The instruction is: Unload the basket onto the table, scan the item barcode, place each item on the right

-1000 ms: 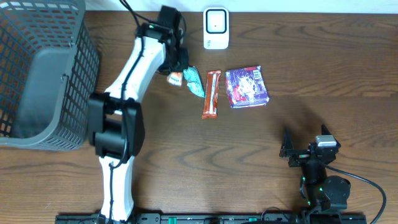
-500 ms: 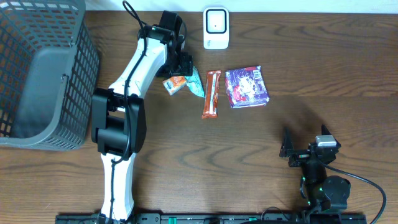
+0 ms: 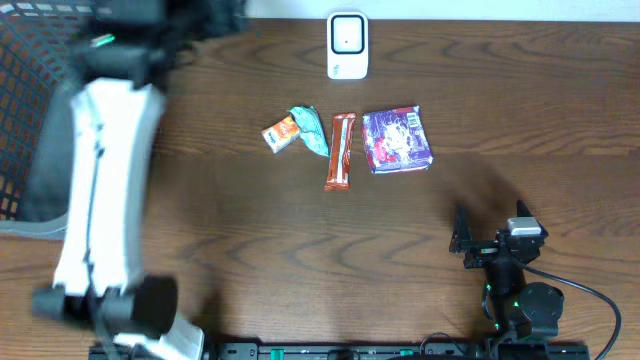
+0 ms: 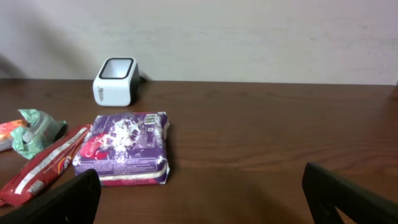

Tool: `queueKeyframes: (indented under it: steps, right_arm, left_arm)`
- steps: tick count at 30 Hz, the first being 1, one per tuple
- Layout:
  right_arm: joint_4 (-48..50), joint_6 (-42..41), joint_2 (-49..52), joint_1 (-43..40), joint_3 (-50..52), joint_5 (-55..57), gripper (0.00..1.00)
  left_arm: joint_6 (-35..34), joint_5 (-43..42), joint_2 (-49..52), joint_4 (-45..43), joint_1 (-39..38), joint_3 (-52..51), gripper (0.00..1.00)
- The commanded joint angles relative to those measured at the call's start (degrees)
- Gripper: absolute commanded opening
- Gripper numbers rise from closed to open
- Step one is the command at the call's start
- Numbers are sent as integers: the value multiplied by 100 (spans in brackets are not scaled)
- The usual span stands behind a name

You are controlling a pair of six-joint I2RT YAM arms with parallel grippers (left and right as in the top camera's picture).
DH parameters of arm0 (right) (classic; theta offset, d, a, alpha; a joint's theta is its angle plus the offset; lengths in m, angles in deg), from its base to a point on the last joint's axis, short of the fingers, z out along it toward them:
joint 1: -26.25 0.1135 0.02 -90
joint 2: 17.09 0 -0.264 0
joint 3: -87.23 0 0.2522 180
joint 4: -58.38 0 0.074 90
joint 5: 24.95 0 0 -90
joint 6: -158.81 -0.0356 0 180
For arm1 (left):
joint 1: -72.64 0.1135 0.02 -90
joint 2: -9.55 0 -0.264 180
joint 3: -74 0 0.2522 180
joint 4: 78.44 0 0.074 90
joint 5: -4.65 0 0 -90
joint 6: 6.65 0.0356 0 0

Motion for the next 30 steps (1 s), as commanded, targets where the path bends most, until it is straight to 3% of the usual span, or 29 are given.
queueKeyframes:
  steps: [1,17,26,30]
  right_arm:
    - [-17,79,-31,52,11,-33,99]
    - [-17,79,-31,52,11,-33,99]
    - [-13,90,-31,55,11,-33,99]
    - [-31,273,-31,48,11,520,99]
  left_arm:
    - [42,-44,-260,452,216,-33,98]
    - [-87,-61,-525,3222,273,-289,98]
    - [-87,-61,-525,3340,273,-289,98]
    - [-87,-61,-525,3340,273,-289,98]
